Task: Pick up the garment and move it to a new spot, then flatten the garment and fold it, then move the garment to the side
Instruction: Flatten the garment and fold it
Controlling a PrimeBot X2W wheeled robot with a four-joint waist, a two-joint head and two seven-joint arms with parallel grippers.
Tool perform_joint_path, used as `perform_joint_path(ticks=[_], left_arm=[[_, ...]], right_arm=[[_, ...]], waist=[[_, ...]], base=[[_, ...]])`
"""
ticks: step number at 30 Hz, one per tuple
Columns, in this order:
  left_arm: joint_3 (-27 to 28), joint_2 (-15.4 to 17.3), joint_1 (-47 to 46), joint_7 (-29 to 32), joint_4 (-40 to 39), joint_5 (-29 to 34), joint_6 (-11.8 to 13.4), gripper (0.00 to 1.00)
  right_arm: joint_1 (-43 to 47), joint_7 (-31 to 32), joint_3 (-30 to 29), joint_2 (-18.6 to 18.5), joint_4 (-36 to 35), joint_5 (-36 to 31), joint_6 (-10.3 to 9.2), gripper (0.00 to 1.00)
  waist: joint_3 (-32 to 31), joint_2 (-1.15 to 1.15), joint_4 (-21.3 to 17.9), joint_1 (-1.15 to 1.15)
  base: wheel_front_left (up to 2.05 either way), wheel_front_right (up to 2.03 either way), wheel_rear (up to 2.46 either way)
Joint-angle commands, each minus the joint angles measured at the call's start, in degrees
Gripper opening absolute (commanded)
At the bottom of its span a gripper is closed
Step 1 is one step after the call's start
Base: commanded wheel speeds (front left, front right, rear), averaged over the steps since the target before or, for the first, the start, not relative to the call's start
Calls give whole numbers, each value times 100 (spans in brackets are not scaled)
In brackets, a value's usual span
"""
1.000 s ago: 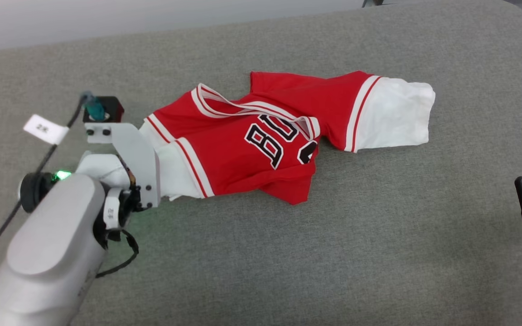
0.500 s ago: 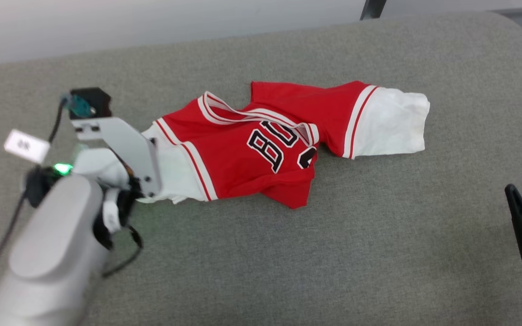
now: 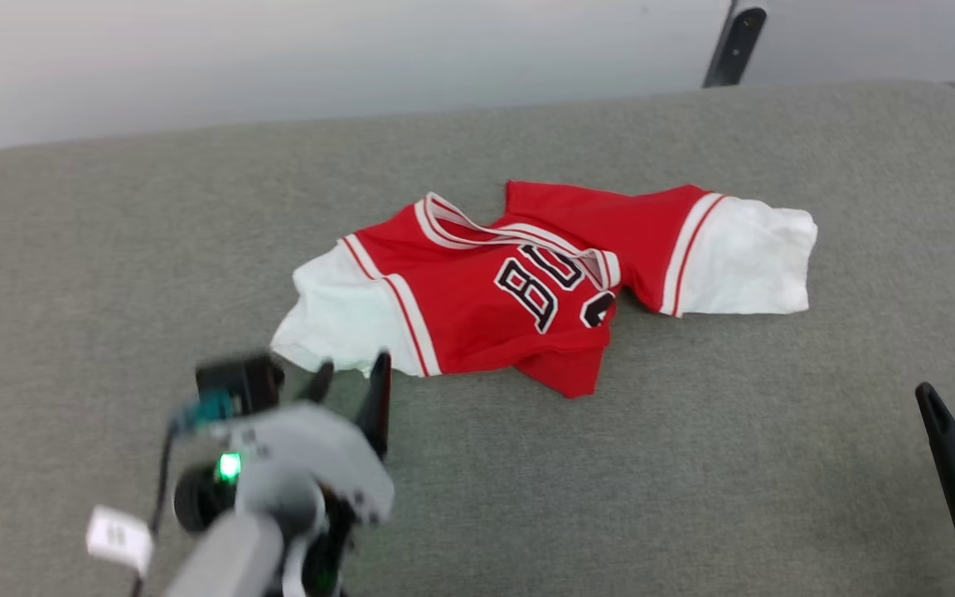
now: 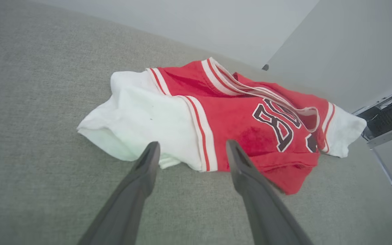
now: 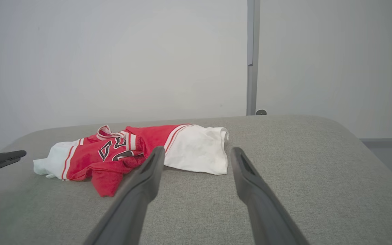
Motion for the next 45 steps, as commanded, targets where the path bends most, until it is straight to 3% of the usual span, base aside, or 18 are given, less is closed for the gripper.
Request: perform_joint_path(ticks=[1,7,12,20,29,38,45], left_arm=[[-10,7,205,-140,-38,78,1,100],[74,-155,1197,-997,-500,35,-13,100],[-81,-134,1801,-1531,-852,379,130,100],[-613,-353,1913,-1871,-975,1066,404,100],[-842,-702,1783,-2067,-783,1358,447,100],[-949,-940,1765,-2152,-646,1520,365,100],[-1106,-1116,1661,-2171,-589,1723,333,100]], right_arm=[[115,32,-68,41,-4,-72,-4,100],[372,230,-332,199,-15,-169,-4,100],[385,552,-429,139,76,-246,-4,100],[-599,1740,294,-860,541,-164,-4,100],[-2073,2852,1351,-1989,1497,258,-5,100],[-3094,3847,2008,-2603,2411,1060,-5,100],[-3905,4541,2394,-2811,3054,1372,-5,100]], waist=[[-107,0,130,0],[-254,0,348,0],[-282,0,600,0],[-115,0,1157,0],[198,0,1730,0],[428,0,1986,0],[725,0,2156,0]], base=[[0,0,0],[0,0,0],[0,0,0],[0,0,0],[0,0,0],[0,0,0],[0,0,0]])
